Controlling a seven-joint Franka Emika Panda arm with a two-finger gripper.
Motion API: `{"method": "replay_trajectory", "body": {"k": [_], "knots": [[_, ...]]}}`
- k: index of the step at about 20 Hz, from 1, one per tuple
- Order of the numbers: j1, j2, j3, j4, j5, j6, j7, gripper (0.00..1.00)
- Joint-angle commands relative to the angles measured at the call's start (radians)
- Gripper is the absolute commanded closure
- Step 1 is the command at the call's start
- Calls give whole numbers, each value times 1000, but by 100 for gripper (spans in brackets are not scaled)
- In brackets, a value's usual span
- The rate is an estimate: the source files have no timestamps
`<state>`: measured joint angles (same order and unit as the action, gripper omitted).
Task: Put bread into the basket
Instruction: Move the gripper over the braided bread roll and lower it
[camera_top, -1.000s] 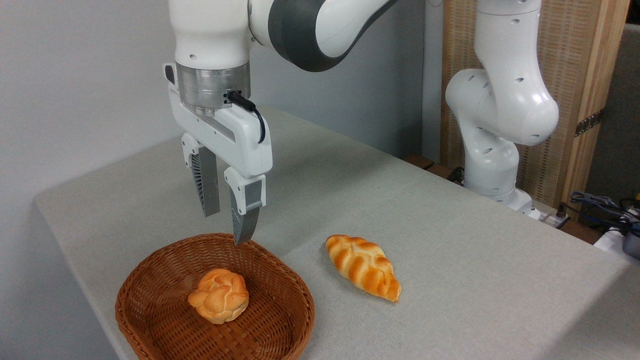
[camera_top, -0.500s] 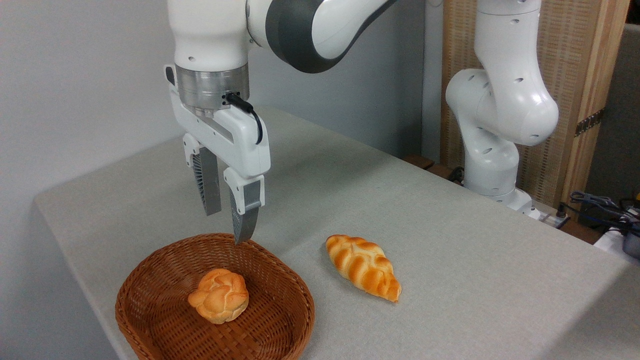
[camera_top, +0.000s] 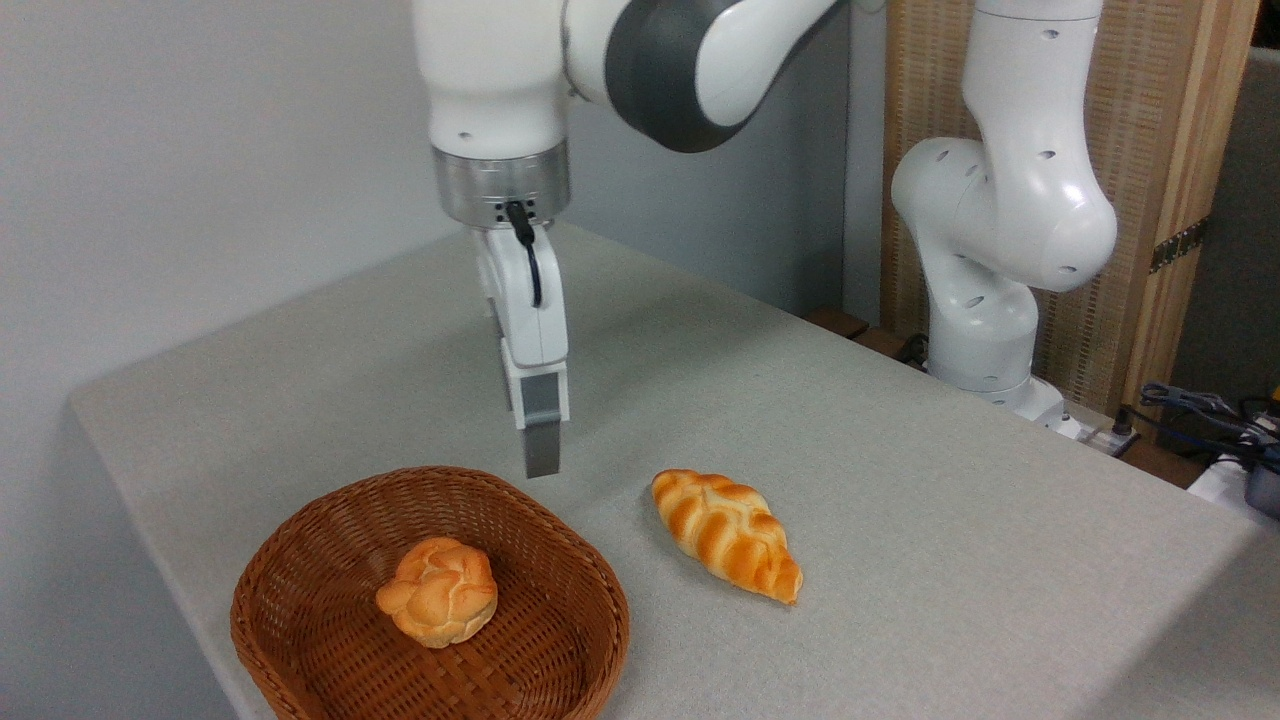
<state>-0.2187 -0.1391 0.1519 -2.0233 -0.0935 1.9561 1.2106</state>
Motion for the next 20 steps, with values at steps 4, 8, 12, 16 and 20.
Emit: {"method": "replay_trajectory", "body": {"k": [4, 8, 12, 16, 20], "knots": [[4, -106, 43, -140, 40, -34, 383, 0], [4, -108, 48, -166, 110, -43, 573, 0], [4, -106, 48, -204, 184, -45, 743, 0], [2, -109, 46, -238, 225, -45, 791, 0], [1, -112, 46, -273, 238, -43, 817, 0]]}}
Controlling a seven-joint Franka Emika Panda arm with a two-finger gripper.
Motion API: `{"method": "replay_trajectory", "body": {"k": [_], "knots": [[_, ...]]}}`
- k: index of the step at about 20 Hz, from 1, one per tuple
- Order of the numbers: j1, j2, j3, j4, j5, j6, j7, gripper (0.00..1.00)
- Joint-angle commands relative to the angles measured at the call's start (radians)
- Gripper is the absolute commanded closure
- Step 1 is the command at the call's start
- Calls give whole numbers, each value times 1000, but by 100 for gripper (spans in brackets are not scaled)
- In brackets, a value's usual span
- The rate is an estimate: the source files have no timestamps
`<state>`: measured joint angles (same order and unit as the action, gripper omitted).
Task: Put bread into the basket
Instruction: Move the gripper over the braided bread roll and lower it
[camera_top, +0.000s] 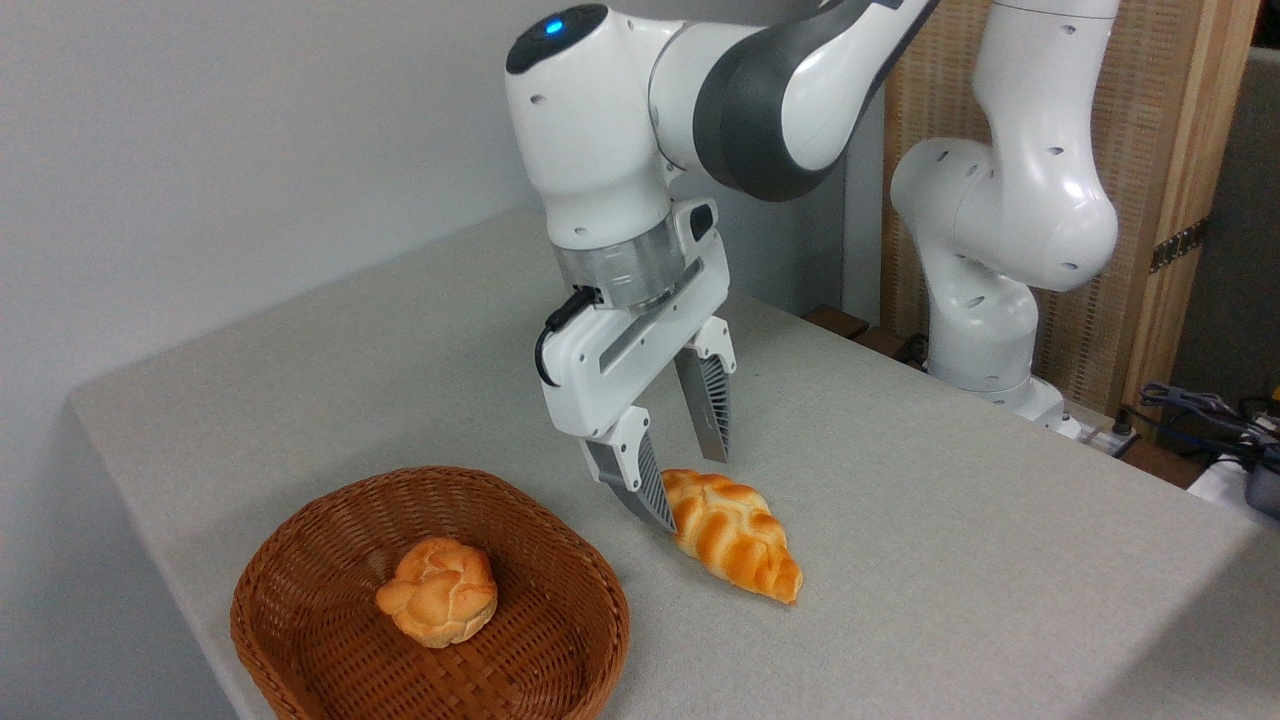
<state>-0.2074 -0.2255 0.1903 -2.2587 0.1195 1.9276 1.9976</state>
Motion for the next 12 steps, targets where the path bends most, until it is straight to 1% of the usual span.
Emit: {"method": "replay_trajectory", "body": {"k": [1, 2, 3, 7, 12], "knots": [[-10, -26, 8, -45, 40, -15, 30, 0], [-10, -26, 8, -50, 60, -15, 30, 0], [-12, -26, 8, -56, 65, -15, 30, 0], [-14, -23, 8, -56, 66, -10, 29, 0], [-20, 0, 6, -56, 68, 11, 27, 0]]}}
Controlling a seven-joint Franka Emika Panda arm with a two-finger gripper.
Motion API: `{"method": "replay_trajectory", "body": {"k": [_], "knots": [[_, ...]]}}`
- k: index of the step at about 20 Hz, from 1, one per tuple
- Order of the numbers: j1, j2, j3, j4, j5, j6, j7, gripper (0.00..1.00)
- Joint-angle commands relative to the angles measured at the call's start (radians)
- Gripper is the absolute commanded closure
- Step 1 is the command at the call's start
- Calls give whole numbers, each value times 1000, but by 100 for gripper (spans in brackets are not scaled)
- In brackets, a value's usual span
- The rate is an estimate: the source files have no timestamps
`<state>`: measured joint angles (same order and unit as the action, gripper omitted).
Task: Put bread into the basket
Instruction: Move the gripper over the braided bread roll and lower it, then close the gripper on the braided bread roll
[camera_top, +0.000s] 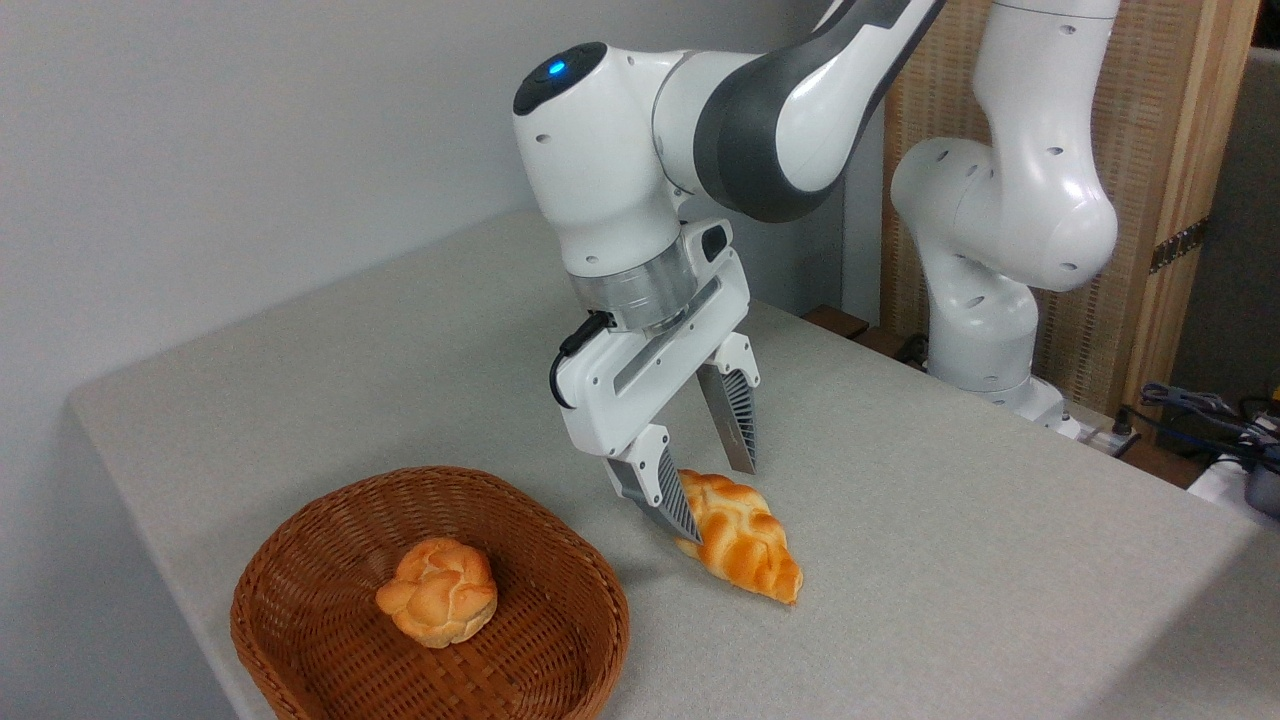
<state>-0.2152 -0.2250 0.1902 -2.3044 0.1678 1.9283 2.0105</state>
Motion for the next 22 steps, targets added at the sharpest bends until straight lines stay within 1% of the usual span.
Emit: {"method": "replay_trajectory", "body": {"k": [1, 5, 6, 7, 8, 9, 10, 11, 12, 22], "knots": [[-12, 1, 6, -10, 19, 11, 14, 0], [-12, 10, 5, -10, 19, 12, 14, 0], [-12, 12, 5, -10, 19, 14, 14, 3], [-12, 12, 5, -9, 19, 15, 14, 9], [-12, 13, 5, -9, 19, 20, 14, 20], [-12, 13, 5, -9, 19, 27, 14, 37], [-12, 19, 5, -9, 19, 29, 14, 49], [-12, 21, 5, -9, 19, 31, 14, 57], [-12, 21, 5, -9, 19, 31, 14, 61], [-10, 21, 5, -7, 19, 35, 14, 61]]}}
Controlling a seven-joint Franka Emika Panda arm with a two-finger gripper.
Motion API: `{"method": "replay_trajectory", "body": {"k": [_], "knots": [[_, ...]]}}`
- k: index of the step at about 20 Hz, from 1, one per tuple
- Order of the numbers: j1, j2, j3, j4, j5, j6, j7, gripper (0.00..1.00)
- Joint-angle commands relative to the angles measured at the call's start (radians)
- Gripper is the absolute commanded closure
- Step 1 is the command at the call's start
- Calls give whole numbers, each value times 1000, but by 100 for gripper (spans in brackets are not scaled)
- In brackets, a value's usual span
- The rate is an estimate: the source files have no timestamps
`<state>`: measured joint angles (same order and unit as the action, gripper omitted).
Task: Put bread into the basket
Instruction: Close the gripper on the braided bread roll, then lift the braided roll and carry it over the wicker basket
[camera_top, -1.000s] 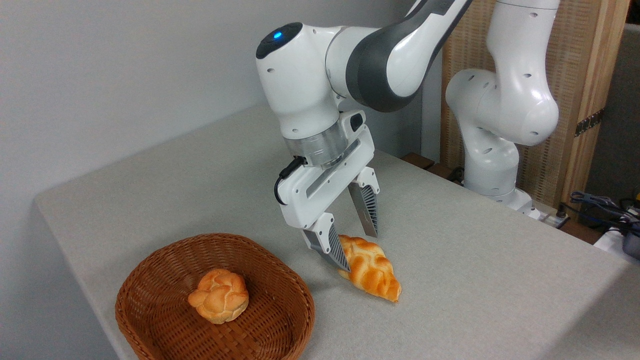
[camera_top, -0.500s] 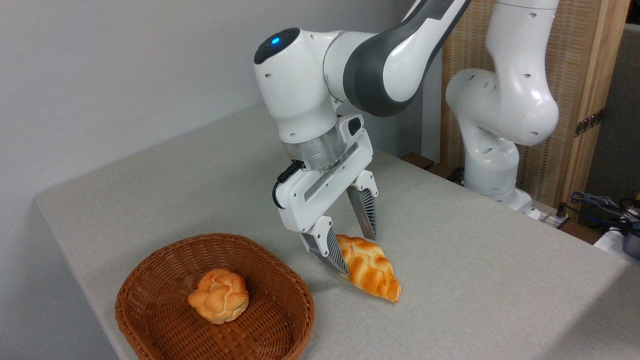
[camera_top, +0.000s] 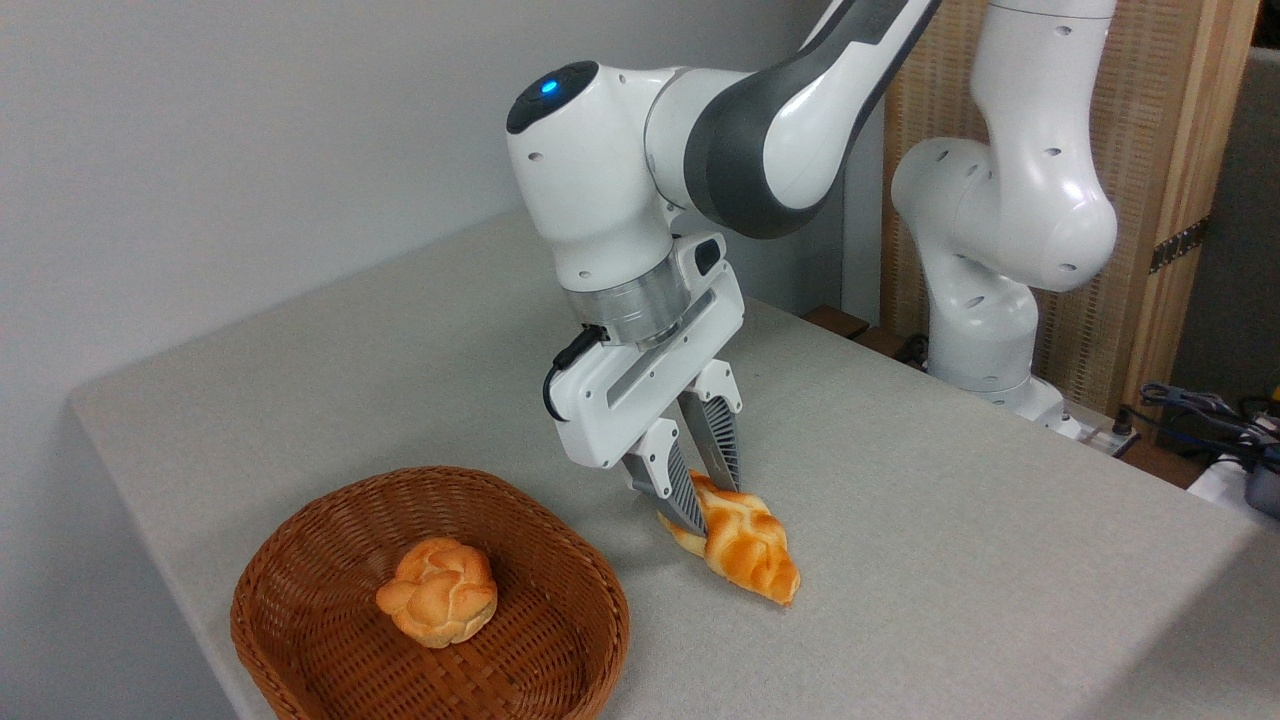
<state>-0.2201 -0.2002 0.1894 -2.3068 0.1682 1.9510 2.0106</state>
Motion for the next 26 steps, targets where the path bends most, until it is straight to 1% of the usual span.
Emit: {"method": "replay_trajectory", "body": {"k": [1, 5, 6, 15, 18, 19, 20, 23, 26], "knots": [[-7, -4, 5, -5, 19, 12, 14, 61], [-7, -4, 4, 0, 17, 12, 14, 63], [-7, -4, 4, 0, 17, 12, 14, 65], [-7, -5, 4, 0, 17, 11, 14, 66], [-7, -8, 2, 3, 14, 9, 10, 69], [-7, -10, 2, 10, 8, 5, 8, 73], [-5, -11, 2, 20, 7, 0, 10, 74], [-5, -15, 1, 41, -2, -4, 10, 74], [-5, -21, 1, 72, -47, -14, 10, 74]]}}
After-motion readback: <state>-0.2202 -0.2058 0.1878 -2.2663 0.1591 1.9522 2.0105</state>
